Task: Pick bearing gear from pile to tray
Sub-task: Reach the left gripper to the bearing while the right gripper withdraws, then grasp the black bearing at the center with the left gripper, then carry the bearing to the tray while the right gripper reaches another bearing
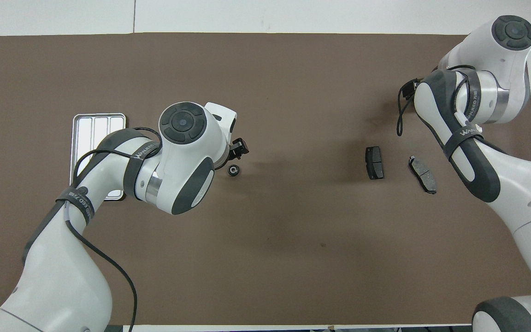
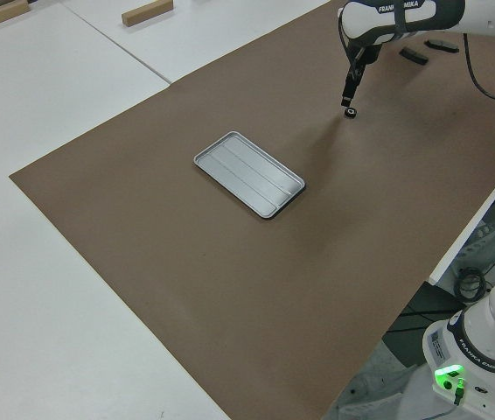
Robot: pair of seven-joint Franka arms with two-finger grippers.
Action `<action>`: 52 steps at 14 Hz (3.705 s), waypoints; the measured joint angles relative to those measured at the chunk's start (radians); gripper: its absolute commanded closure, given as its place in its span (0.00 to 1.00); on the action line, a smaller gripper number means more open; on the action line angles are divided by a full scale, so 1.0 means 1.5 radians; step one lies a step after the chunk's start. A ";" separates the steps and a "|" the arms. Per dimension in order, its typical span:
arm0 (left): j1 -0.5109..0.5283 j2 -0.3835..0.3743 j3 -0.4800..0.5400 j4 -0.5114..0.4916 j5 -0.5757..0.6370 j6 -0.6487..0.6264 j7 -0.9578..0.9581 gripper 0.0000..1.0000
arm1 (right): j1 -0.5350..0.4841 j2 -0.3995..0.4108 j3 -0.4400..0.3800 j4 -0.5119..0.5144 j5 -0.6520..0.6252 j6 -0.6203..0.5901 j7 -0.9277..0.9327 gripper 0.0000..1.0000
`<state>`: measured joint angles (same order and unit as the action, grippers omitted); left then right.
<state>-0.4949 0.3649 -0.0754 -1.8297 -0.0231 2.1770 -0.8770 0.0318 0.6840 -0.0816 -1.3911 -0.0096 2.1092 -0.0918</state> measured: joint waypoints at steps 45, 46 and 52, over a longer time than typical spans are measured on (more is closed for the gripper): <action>0.190 -0.102 0.025 -0.058 0.000 -0.079 0.248 0.88 | -0.005 0.006 0.006 0.040 0.025 -0.107 0.018 1.00; 0.219 -0.107 0.025 -0.067 0.000 -0.080 0.304 0.88 | 0.007 -0.015 0.007 0.053 0.025 -0.153 0.023 1.00; 0.318 -0.107 0.025 -0.093 0.000 -0.063 0.531 0.88 | 0.139 -0.181 0.024 0.069 0.042 -0.367 0.321 1.00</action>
<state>-0.0175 0.2041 -0.0384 -1.9690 -0.0226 2.0831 -0.0811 0.2406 0.4131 -0.0454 -1.2872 0.0540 1.5581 0.3898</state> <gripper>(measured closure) 0.652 0.762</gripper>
